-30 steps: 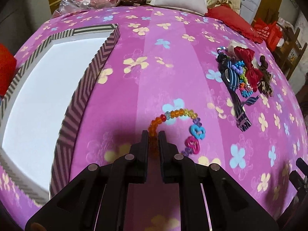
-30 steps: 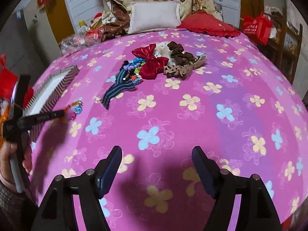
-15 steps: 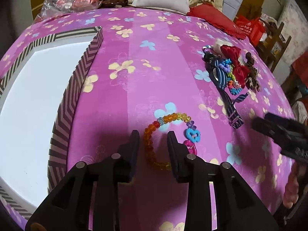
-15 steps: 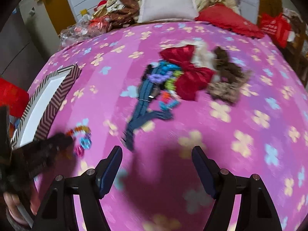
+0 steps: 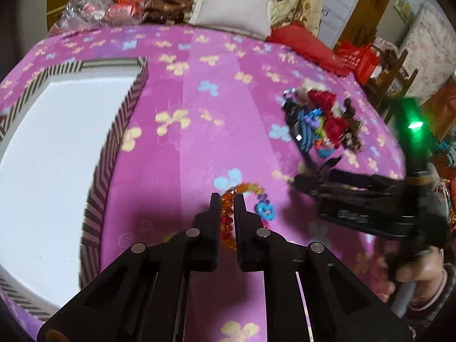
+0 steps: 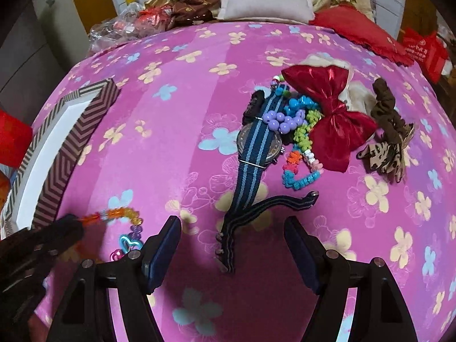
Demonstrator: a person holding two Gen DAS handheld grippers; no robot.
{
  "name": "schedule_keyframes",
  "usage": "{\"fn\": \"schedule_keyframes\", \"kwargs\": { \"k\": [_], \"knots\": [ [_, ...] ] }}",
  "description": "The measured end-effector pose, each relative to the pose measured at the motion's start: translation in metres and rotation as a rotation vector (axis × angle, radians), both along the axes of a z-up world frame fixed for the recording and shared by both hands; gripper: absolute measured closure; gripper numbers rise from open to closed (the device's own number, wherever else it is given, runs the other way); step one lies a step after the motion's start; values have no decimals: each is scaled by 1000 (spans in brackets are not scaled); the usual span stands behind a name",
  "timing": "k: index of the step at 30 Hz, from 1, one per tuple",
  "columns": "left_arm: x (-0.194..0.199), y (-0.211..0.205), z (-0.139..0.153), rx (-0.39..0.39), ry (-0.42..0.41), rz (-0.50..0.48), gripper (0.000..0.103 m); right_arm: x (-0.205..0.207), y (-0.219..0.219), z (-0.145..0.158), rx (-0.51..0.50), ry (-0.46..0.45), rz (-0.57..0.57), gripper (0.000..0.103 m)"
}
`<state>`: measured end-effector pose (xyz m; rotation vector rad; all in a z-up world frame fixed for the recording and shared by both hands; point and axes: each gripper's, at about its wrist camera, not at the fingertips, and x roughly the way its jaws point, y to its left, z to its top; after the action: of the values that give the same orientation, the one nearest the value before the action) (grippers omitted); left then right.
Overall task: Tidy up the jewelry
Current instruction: 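Carry the bracelet toward the white tray while the right tool grasps the striped watch strap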
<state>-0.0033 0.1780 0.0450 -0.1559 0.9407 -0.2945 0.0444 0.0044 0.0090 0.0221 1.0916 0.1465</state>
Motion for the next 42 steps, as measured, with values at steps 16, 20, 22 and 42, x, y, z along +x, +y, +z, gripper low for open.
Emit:
{"fn": "schedule_keyframes", "kwargs": {
  "k": [16,20,22,42],
  "knots": [
    [-15,27,42,-86,-92,24,96,-4,-12,29,48,-46,-14,97],
    [-23,35,56,-103,-135,36,96,-10,-12,50,79,-78,-7,97],
    [-27,41,62,-108,-152,48,95,-14,-9,61,100,-89,4,97],
    [-48,152,93,-208,-227,301,96,-64,73,181,219,-257,215,97]
  ]
}}
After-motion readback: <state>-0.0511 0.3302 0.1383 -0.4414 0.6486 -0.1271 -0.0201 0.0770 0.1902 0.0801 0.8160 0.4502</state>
